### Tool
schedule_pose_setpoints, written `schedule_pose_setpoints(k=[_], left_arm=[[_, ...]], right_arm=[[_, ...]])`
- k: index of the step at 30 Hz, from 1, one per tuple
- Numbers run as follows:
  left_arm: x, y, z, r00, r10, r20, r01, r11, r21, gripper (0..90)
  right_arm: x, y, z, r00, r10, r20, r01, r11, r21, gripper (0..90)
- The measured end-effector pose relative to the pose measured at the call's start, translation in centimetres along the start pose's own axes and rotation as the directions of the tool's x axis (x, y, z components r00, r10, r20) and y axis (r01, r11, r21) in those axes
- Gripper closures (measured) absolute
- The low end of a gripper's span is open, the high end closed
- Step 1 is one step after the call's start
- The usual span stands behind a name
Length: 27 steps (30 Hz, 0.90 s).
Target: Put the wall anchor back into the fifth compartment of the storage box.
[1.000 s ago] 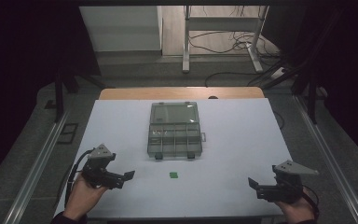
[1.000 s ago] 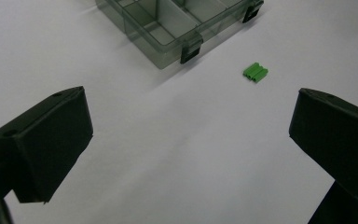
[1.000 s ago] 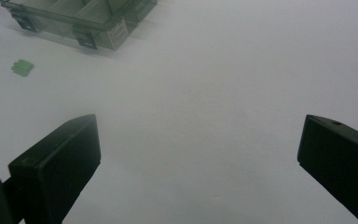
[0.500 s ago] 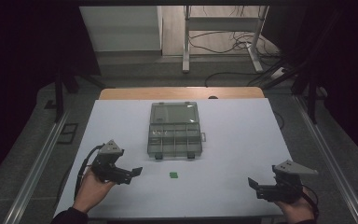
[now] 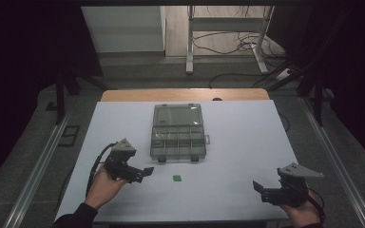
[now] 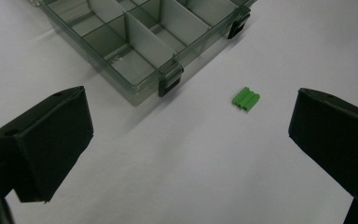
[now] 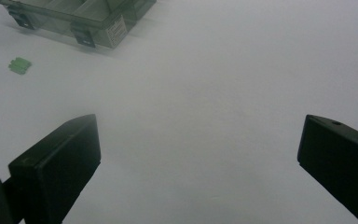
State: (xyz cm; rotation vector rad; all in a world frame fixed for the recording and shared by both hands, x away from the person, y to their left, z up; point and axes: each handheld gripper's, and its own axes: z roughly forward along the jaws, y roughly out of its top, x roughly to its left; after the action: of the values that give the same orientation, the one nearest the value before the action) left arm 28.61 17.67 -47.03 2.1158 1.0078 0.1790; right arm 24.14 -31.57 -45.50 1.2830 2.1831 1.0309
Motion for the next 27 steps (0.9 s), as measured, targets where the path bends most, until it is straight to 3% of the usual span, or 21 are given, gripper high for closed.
schedule_pose_setpoints(k=[14, 21, 27], left_arm=[[-0.7, 1.5, 2.4, 0.9981, 0.051, 0.035, -0.053, 0.9974, 0.049, 4.7], [-1.2, 2.1, 3.8, 0.9925, 0.105, 0.062, -0.110, 0.9905, 0.083, 16.3], [-1.5, 2.5, 4.7, 0.9878, 0.127, 0.090, -0.137, 0.9847, 0.108, 31.5]], right_arm=[[0.0, 0.0, 0.1, 1.0000, -0.005, -0.001, 0.005, 1.000, 0.005, 0.0], [0.0, 0.0, 0.1, 1.0000, -0.008, -0.004, 0.008, 1.000, 0.008, 0.0], [0.1, 0.0, 0.1, 0.9999, -0.010, -0.005, 0.010, 1.000, 0.010, 0.0]])
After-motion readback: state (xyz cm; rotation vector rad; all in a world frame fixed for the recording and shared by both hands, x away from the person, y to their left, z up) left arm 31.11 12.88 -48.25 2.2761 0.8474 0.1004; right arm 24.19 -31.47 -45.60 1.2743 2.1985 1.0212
